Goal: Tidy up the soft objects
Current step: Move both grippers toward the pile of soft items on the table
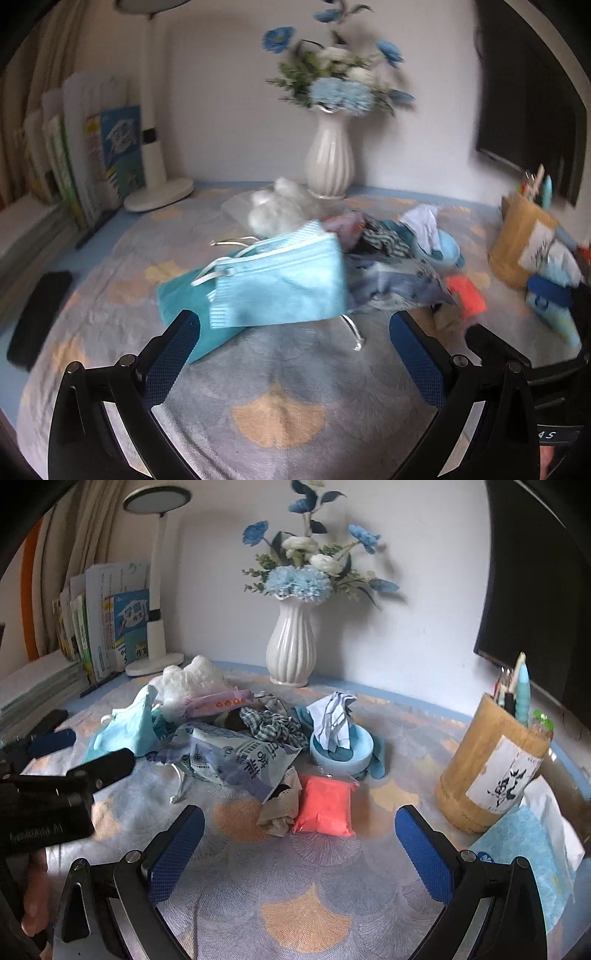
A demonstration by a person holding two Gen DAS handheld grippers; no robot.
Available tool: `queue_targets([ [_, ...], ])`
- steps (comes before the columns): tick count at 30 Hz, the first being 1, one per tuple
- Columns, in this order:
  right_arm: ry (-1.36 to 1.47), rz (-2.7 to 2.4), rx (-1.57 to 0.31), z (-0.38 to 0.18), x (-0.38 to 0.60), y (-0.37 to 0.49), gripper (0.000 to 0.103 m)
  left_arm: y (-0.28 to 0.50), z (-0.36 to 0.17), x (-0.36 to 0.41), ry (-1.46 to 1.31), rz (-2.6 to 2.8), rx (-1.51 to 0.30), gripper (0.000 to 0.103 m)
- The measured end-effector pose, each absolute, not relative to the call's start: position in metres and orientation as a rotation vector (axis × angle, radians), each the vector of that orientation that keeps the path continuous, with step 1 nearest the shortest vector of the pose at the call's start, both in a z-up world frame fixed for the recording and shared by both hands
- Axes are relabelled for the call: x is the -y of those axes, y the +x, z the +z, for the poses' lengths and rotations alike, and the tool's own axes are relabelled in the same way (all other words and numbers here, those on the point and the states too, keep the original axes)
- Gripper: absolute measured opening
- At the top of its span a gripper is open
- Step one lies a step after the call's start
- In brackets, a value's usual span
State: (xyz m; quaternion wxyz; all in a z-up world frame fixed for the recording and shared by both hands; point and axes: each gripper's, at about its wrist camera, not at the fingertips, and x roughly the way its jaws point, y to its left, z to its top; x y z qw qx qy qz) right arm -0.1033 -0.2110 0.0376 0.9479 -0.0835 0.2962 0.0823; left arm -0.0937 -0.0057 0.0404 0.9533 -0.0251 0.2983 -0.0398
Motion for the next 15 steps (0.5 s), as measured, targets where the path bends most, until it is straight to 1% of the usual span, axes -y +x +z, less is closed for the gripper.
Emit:
queue_targets([
  [3, -0.196, 0.146, -0.584, 0.038, 0.208, -0.106, 0.103, -0.095, 0.041, 0.013, -0.011, -0.088, -0.601, 0.102],
  [7, -0.147, 0.068, -0.504, 0.046, 0.219, -0.117, 0.103, -0.093, 0.041, 0.003, -0.066, -0.100, -0.611, 0.102],
  [11, -0.065, 0.062, -0.519, 0.048, 0.235, -0.114, 0.103, -0.090, 0.040, -0.007, -0.128, -0.100, -0.622, 0.102],
  [15, -0.049, 0.039, -0.507, 0.049, 0.239, -0.116, 0.103, -0.089, 0.038, -0.006, -0.124, -0.113, -0.636, 0.102],
])
